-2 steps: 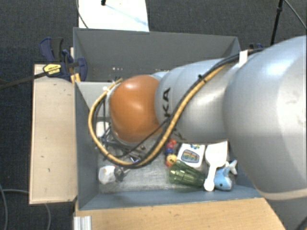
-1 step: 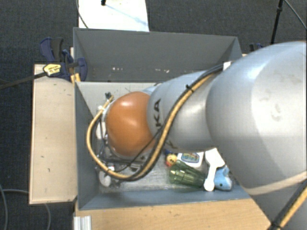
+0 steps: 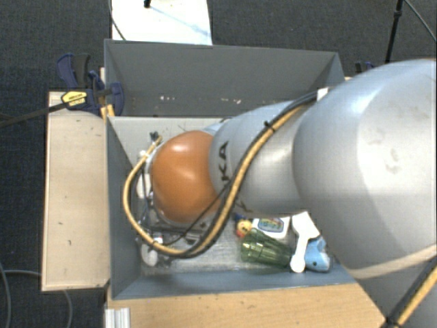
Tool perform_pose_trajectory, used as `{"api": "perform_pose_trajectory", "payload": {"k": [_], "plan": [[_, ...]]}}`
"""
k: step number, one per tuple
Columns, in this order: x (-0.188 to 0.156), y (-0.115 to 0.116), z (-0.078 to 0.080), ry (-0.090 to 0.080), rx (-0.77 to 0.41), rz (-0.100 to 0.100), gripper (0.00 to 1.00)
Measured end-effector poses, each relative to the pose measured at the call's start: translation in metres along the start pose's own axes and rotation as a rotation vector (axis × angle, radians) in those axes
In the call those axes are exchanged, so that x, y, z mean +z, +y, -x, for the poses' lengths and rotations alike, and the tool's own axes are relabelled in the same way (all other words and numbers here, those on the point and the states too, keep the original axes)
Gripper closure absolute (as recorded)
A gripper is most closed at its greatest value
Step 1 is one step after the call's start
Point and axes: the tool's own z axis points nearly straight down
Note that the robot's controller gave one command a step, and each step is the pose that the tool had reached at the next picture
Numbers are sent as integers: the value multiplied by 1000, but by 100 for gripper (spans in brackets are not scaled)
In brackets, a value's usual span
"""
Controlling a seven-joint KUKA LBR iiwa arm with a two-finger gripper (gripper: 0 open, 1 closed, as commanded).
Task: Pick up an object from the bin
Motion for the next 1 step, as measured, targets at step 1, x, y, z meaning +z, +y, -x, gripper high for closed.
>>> {"api": "perform_pose_trajectory", "payload": {"k": [1], "plan": [[-74,-1,3,-6,5,-1,100]]}}
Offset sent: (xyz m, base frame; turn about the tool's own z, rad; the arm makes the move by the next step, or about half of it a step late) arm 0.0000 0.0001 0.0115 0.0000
